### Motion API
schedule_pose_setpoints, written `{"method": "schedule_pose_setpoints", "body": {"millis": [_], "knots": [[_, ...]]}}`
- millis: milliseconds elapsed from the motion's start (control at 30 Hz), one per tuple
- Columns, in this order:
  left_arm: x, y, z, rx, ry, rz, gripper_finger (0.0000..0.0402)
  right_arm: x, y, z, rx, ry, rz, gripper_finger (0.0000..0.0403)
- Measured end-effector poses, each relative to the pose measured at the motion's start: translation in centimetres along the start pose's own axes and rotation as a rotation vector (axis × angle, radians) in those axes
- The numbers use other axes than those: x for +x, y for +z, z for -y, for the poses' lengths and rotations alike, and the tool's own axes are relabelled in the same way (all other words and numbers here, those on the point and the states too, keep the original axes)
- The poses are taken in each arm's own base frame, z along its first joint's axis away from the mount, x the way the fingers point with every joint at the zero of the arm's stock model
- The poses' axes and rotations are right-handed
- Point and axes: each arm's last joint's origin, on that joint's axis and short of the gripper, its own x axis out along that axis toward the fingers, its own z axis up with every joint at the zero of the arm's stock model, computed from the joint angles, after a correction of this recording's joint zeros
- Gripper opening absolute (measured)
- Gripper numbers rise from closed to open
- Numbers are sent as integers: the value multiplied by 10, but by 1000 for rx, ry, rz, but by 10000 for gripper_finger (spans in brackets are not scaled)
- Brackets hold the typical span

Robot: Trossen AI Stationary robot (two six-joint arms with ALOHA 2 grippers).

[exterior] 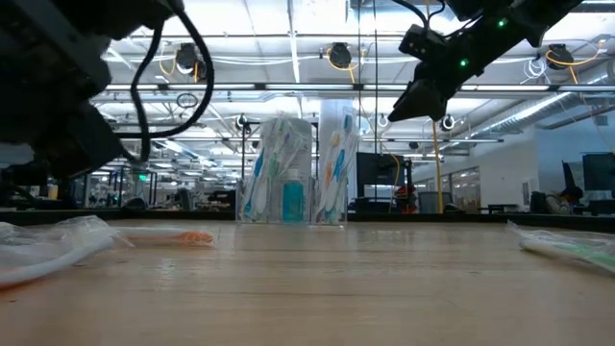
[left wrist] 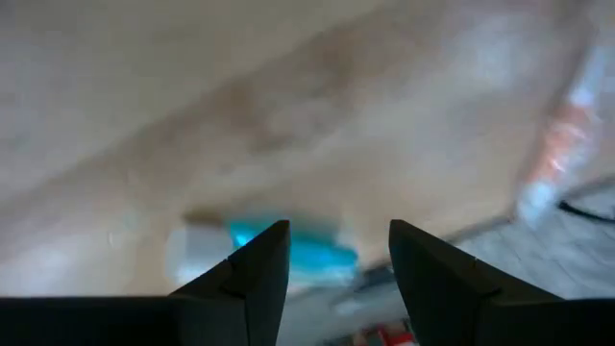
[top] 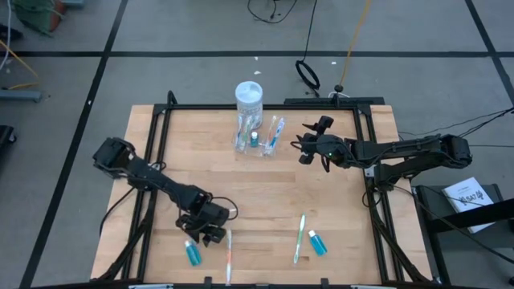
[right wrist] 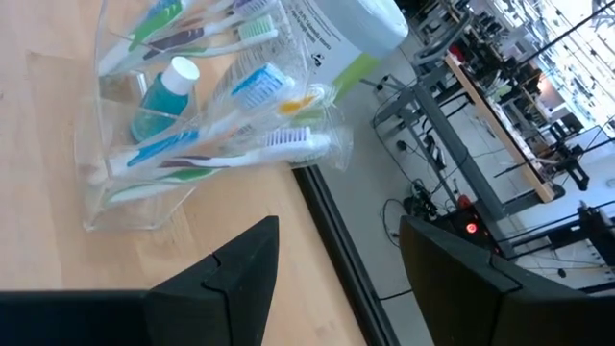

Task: Pick & Place toothbrushing station
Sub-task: Put the blue mouthwash bottle into the transparent organizer

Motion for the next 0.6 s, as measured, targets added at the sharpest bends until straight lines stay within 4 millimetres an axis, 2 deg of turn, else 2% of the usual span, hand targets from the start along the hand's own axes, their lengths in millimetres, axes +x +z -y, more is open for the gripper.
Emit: {"method": "schedule_pose_setpoints", "body": {"millis": [133, 233, 400, 500, 600], "knots": [[-10, -7, 1, -35, -29, -41, 184, 0, 0, 0, -12, 0, 0, 208], [-12, -18, -2, -137, -8, -50, 184, 0, 0, 0, -12, 0, 0, 208], [-3, -33, -15, -365, 105, -37, 184, 0, 0, 0, -12, 0, 0, 208], [4, -36, -24, -531, 147, 0, 184, 0, 0, 0, -12, 0, 0, 208], [8, -35, -31, -593, 162, 37, 184, 0, 0, 0, -12, 0, 0, 208]]}}
